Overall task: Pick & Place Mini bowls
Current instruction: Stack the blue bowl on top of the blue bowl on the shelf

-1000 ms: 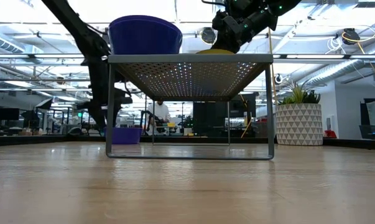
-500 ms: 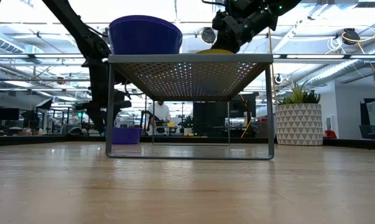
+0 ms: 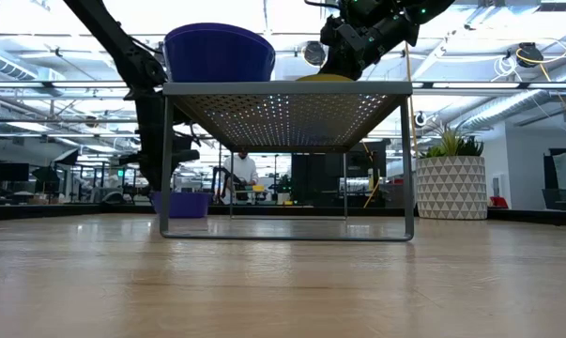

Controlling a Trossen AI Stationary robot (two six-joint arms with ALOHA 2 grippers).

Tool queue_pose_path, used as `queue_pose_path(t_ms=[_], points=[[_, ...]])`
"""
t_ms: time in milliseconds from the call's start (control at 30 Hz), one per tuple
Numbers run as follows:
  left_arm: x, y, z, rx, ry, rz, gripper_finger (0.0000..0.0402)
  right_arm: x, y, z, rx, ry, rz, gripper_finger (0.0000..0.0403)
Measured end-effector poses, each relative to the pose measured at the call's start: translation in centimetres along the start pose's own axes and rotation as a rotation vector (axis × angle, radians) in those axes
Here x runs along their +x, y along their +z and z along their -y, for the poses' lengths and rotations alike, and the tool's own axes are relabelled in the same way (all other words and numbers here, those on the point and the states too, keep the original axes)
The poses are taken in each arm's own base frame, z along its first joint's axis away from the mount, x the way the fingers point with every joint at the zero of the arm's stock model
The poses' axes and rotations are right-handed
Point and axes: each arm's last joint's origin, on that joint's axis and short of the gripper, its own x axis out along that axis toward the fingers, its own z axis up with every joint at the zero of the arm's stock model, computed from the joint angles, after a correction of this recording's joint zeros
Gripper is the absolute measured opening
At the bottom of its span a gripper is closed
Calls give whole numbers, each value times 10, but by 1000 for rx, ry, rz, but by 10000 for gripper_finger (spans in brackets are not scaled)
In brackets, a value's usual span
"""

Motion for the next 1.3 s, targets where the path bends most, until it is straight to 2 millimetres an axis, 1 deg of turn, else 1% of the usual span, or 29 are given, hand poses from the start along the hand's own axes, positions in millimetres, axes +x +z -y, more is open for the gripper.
queue_pose_path(t_ms=[167,267,367,467,633,800,933,1067,1200,1300], points=[[-18,0,1,18,15,59,6,0,0,0,0,0,0,89],[-37,-2,2,24,7,108,6,0,0,0,0,0,0,89],[-61,-7,4,33,-10,168,5,0,0,0,0,0,0,89],[-89,-14,10,54,-41,261,5,0,0,0,0,0,0,89],[-138,-32,18,84,-114,423,7,0,0,0,0,0,0,89],[-176,-55,24,82,-206,550,4,0,0,0,0,0,0,89],[-195,-71,32,93,-288,606,7,0,0,0,0,0,1,89],[-206,-83,46,176,-398,623,4,0,0,0,0,0,1,89],[-218,-89,65,277,-549,639,4,0,0,0,-1,-1,3,89],[-235,-87,81,344,-621,632,4,0,1,0,-3,-2,8,89]])
